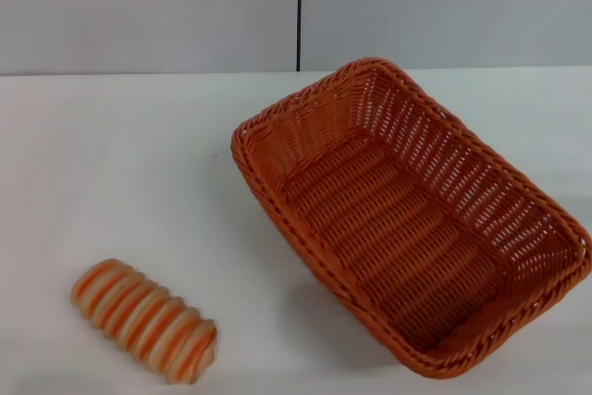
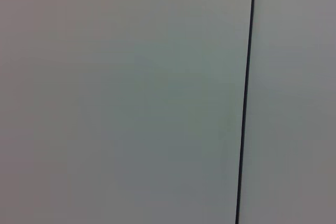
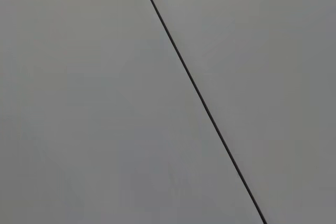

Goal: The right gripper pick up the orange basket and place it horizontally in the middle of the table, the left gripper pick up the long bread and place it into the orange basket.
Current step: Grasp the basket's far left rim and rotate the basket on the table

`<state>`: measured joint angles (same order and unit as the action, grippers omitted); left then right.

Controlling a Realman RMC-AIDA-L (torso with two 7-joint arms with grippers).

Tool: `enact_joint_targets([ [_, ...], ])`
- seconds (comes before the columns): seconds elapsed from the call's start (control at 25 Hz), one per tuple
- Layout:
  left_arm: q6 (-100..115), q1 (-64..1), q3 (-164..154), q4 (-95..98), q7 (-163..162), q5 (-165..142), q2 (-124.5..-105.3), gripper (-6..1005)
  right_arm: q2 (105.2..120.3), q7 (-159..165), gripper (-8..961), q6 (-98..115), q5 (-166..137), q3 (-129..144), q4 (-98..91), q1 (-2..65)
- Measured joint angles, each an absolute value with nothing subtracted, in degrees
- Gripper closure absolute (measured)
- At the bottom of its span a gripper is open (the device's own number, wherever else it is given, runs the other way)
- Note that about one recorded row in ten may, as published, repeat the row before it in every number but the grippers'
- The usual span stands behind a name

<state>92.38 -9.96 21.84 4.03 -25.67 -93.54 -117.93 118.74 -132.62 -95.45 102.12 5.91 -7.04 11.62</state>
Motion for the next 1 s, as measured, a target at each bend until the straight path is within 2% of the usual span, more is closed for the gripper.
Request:
enact_joint_targets([
  [0.56,92.2,-10.02,21.44,3.74,-25.83,-93.61,-118.03,295,118.75,-131.28,337,-95.19,101.52,6.66,-8.83,10.65],
  [0.8,91.72,-10.75,21.52,3.69,-26.42,-93.61,-118.0,295,118.77,-111.54,339,-95.05,99.28,6.67,-24.49,7.98],
  [0.92,90.91,-11.63,21.38,3.75,-26.44,-93.61,-117.98,295,118.69,-102.11,340,-93.67,95.1,6.66,-31.34,8.29],
  [1.0,90.71,-12.13,21.24,3.84,-26.44,-93.6,-117.98,295,118.66,-87.43,340,-92.33,84.26,6.66,-42.39,10.51],
])
